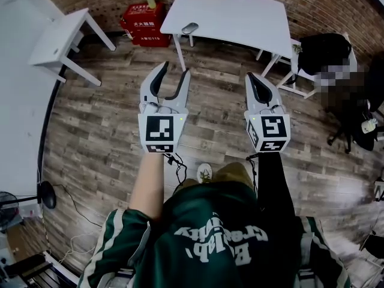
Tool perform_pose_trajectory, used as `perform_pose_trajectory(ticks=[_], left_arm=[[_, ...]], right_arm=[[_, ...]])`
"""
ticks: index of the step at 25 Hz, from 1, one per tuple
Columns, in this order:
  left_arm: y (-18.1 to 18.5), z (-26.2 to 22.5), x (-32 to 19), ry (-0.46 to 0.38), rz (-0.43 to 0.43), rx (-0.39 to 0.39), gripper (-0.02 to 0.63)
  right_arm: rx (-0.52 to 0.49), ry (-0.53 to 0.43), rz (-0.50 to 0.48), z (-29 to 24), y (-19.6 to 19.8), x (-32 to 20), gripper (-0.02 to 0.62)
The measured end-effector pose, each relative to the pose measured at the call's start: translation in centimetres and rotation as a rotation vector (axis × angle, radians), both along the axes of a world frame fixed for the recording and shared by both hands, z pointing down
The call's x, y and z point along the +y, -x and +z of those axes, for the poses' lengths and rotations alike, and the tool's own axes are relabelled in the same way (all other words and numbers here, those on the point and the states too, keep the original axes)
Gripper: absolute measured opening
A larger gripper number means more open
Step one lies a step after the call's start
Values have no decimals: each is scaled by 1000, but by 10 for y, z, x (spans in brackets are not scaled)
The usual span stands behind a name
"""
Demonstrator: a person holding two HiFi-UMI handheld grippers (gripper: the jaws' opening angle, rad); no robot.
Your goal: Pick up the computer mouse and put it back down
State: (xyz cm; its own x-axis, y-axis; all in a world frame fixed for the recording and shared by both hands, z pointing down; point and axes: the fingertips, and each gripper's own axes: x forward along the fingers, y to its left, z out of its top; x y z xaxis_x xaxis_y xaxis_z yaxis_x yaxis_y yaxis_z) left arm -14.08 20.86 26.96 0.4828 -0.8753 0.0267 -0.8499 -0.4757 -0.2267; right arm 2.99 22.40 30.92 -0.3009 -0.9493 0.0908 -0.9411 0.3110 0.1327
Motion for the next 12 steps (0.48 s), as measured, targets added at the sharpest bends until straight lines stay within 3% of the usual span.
perform_pose_trajectory(ticks=[12], left_arm=[[-15, 10, -76, 2, 13, -32, 195]], right_arm=[[-9, -14, -24, 3, -7, -84, 15]])
